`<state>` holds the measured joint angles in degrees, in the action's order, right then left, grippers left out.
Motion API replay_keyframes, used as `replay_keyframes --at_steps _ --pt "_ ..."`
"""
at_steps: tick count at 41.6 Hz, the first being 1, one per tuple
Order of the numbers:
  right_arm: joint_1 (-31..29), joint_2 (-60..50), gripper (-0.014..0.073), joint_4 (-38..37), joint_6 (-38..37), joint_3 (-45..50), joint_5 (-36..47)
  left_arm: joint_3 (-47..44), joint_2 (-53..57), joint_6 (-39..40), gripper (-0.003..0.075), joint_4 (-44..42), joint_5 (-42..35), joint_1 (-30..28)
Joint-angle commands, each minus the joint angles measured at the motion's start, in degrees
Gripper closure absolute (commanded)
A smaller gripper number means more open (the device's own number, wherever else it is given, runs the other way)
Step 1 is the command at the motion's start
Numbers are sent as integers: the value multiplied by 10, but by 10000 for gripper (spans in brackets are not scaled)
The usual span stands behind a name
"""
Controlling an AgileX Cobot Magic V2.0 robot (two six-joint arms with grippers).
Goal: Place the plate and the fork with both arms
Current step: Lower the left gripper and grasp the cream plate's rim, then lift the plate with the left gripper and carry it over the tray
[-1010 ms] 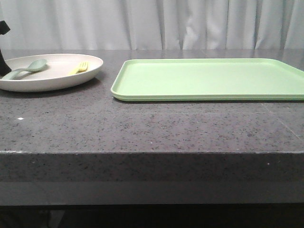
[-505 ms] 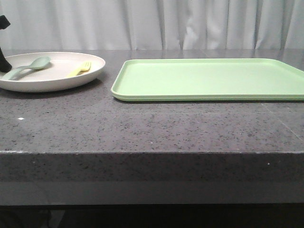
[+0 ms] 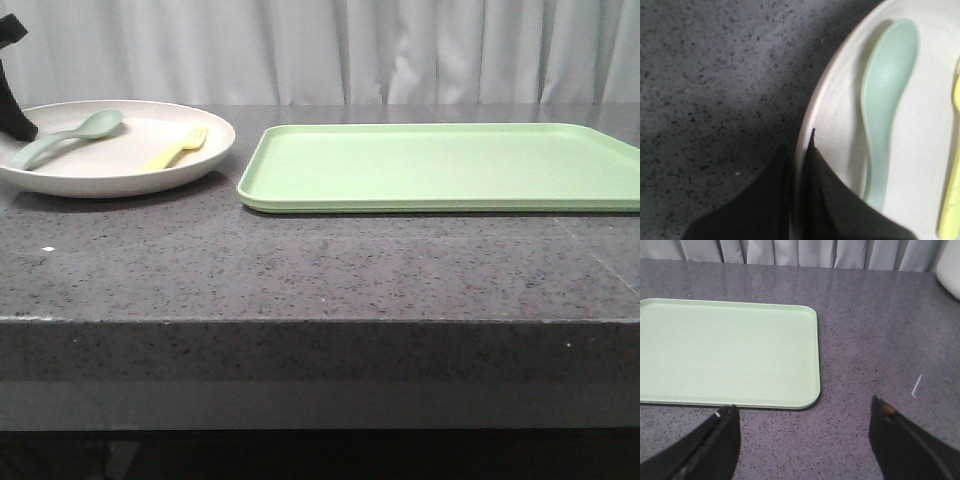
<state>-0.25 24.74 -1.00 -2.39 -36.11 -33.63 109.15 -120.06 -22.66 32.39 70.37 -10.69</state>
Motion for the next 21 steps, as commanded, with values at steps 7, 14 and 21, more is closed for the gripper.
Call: replay_keyframes --at_steps 7,14,21 --pt "-2 8 34 -7 2 -20 42 24 51 9 738 69 24 0" --pt "-2 8 34 -7 2 -20 42 39 51 41 738 73 24 1" --pt "-2 8 34 -7 2 -20 42 42 51 49 738 130 24 3"
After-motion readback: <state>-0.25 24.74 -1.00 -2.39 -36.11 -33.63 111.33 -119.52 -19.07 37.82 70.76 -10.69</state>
